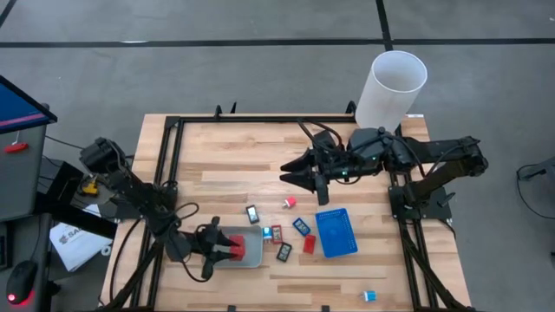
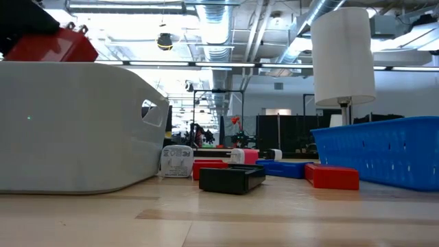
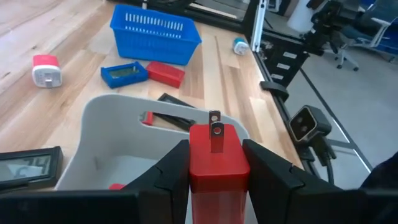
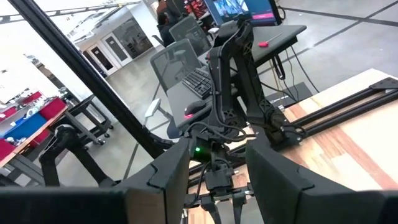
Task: Pick & Place Office items
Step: Put the red charger adapter into the gray bin
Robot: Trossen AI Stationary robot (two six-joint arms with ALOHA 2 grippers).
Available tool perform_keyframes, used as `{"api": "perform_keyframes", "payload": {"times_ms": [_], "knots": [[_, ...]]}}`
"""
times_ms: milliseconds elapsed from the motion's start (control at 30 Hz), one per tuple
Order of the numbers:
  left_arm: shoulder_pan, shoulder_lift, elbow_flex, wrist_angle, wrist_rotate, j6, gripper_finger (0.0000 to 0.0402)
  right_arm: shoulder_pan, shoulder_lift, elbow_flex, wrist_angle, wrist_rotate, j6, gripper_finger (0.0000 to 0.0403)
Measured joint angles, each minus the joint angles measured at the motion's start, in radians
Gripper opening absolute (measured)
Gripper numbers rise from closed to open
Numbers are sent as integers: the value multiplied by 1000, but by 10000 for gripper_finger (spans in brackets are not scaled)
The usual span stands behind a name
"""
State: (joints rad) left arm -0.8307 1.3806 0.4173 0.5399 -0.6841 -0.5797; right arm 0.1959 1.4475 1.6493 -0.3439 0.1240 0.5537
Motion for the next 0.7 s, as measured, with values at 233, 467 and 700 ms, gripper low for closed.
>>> {"api": "perform_keyframes", "payload": {"times_ms": [233, 467, 700], "knots": [[0, 11, 19, -63, -5, 8, 118, 0, -5, 0, -20, -3, 0, 152], [-14, 10, 20, -104, -16, -2, 118, 0, -5, 0, -23, -8, -3, 152], [-30, 10, 20, -114, -17, -4, 118, 0, -5, 0, -22, -11, -3, 152]]}}
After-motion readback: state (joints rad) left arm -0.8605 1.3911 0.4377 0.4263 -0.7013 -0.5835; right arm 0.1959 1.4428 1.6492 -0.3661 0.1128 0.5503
